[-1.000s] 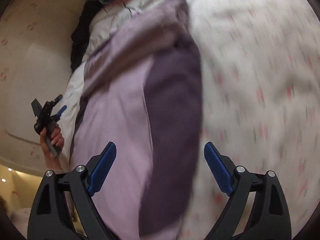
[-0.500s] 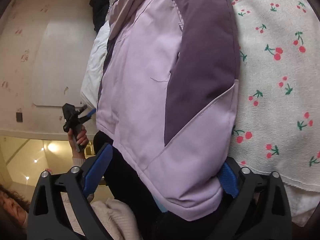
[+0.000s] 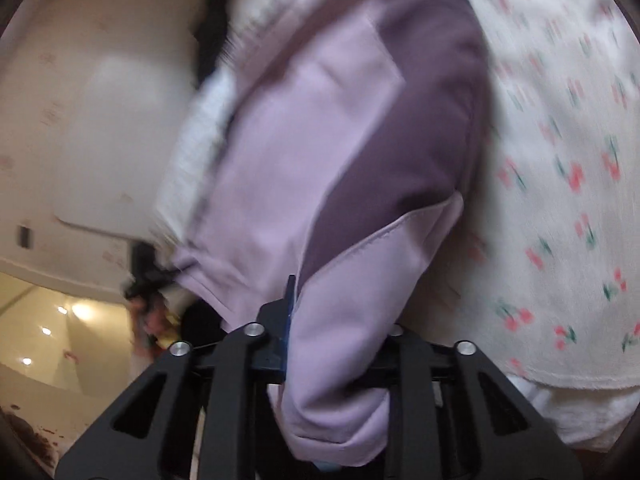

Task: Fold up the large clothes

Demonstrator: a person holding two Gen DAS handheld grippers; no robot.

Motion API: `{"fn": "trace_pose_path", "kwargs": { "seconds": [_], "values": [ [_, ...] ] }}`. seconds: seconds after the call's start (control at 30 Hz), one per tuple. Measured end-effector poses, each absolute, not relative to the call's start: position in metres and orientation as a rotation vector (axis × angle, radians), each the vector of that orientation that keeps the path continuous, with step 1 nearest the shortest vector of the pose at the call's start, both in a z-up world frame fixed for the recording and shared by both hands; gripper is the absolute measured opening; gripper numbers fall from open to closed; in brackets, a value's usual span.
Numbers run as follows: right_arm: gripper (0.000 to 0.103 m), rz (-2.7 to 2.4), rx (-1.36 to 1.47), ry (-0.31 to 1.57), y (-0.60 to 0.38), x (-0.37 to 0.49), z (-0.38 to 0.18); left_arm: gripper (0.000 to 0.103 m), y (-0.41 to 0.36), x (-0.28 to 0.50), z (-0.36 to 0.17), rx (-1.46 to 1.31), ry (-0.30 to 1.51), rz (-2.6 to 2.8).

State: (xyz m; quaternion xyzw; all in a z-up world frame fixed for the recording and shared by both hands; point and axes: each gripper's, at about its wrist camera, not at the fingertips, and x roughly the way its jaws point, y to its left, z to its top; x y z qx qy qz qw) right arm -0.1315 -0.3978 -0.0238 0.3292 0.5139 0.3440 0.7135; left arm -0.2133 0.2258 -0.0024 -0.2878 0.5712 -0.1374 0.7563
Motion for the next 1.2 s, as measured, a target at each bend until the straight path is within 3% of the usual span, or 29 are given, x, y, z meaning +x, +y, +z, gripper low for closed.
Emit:
{"fn": "trace_pose_path", "kwargs": {
  "seconds": [0.17,0.33,0.43,0.47,0.53,0.6,0.7,0.73,0.77,0.87,0.93,1.13,1.2],
  "values": [
    [0.018,0.814,0.811,0.893,-0.407,-0.132,0.051,0.013,0.207,-0.219,0.085,-0.625,1.066,-0.418],
    [0.018,0.872,0.784,0.836,-0.433,-0.172,0.094,0.013,0.198,-0.254,0.148,-0.622,0.948,-0.538],
    [0.020,0.861,0.737,0.928,-0.452,-0.204,0.079,0.013,0.201,-0.281,0.149,-0.596,0.963,-0.577],
    [0.027,0.845,0.714,0.984,-0.454,-0.211,0.067,0.016,0.202,-0.291,0.140,-0.539,1.003,-0.594],
    [0.036,0.749,0.667,1.132,-0.469,-0.224,0.026,0.025,0.206,-0.300,0.108,-0.444,1.101,-0.569],
    [0.036,0.601,0.662,1.246,-0.489,-0.230,-0.014,0.030,0.225,-0.305,0.063,-0.420,1.244,-0.471],
    [0.037,0.482,0.708,1.187,-0.517,-0.221,-0.015,0.035,0.271,-0.310,0.047,-0.465,1.257,-0.300],
    [0.041,0.467,0.701,1.153,-0.519,-0.212,-0.006,0.037,0.285,-0.307,0.059,-0.458,1.207,-0.237],
    [0.047,0.468,0.673,1.099,-0.515,-0.194,0.010,0.046,0.292,-0.301,0.069,-0.436,1.177,-0.186],
    [0.064,0.513,0.603,0.979,-0.483,-0.132,0.042,0.067,0.289,-0.251,0.119,-0.340,0.996,-0.067],
    [0.065,0.533,0.519,0.922,-0.440,-0.076,0.052,0.073,0.255,-0.206,0.133,-0.283,0.932,-0.125],
    [0.065,0.435,0.355,0.846,-0.340,0.079,0.016,0.073,0.116,-0.050,0.098,-0.167,0.842,-0.328],
    [0.065,0.286,0.287,0.950,-0.331,0.128,-0.032,0.073,0.090,-0.004,0.069,-0.194,0.847,-0.316]
  ]
}}
